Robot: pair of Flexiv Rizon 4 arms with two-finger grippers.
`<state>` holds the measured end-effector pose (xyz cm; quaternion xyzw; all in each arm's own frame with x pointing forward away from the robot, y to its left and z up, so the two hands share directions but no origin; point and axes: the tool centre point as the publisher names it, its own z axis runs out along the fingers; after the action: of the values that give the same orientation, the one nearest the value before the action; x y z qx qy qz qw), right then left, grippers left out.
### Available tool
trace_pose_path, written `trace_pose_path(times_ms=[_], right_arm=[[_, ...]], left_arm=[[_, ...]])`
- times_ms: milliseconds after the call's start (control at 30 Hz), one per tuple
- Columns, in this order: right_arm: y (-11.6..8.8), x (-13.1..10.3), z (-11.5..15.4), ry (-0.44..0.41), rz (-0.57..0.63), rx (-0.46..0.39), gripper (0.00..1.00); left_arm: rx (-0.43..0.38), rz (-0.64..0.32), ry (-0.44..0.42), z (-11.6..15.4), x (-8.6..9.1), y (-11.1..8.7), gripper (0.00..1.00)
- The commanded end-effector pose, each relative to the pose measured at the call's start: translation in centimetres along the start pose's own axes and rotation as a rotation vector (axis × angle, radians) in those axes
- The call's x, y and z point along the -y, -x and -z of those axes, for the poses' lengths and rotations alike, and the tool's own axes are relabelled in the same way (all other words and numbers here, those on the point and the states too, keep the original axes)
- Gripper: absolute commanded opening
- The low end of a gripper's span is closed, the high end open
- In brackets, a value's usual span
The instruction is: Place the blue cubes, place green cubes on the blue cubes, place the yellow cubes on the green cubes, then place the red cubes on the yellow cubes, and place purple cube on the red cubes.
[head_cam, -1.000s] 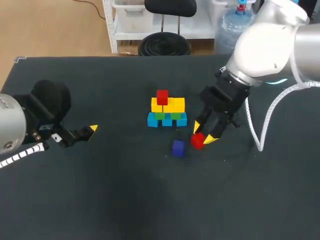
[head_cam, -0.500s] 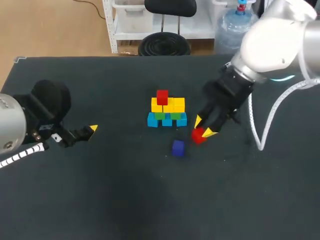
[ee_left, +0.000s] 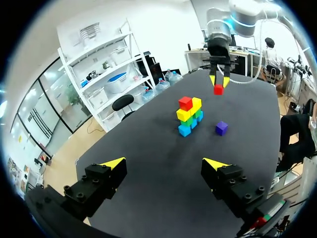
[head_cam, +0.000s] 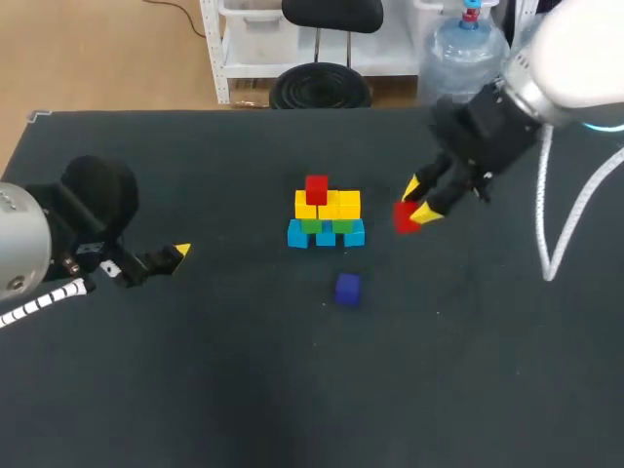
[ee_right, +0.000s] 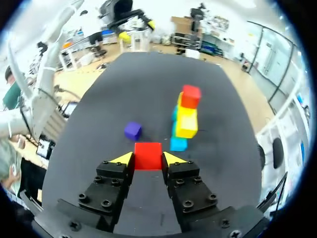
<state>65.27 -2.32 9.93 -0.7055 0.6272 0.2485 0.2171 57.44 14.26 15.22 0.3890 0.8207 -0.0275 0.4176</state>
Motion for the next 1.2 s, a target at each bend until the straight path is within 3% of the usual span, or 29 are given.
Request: trace_pose_path(times_ms=[33,233,500,967,1200], right_arm=[[0.6,-0.2,1.4,-0.125,-0.034,0.012,0.0],[1.9,1.1,0.6,-0.156,-0.051,0.009,0.0],[3.4,2.7,-0.8,-0.113,-0.084,-0.004,0.0],[3.6,4.9,-1.9,-0.093,-0.147,0.004,0.0],[4.8,5.0,-2.9,-0.09,-0.131,-0.002,0.0]], left_arm=[[0.0,0.002,0.013,-0.2,0.3,0.0,1.0],[0.0,0.002,0.013,-0.2,0.3,0.0,1.0],[0.0,0.002,0.013,-0.2,0.3,0.0,1.0],[0.0,0.002,0.013,-0.2,0.3,0.0,1.0],[0.0,0.002,0.013,-0.2,0.3,0.0,1.0]])
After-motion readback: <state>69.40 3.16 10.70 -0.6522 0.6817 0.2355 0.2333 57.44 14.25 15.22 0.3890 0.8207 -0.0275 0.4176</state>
